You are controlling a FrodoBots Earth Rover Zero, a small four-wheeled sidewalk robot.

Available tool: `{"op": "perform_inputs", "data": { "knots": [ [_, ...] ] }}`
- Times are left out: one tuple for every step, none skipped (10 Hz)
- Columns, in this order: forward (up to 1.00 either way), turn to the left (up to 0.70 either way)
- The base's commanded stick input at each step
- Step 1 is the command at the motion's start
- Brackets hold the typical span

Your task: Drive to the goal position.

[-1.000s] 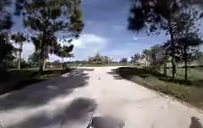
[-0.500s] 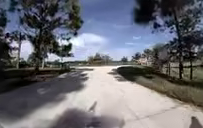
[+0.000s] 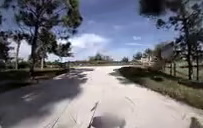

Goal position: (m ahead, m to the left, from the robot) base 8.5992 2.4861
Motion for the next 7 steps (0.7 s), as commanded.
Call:
{"op": "perform_inputs", "data": {
  "knots": [
    [0.85,0.0],
    [0.85,0.0],
    [0.85,0.0],
    [0.85,0.0],
    [0.85,0.0],
    [0.85,0.0],
    [0.85,0.0]
  ]
}}
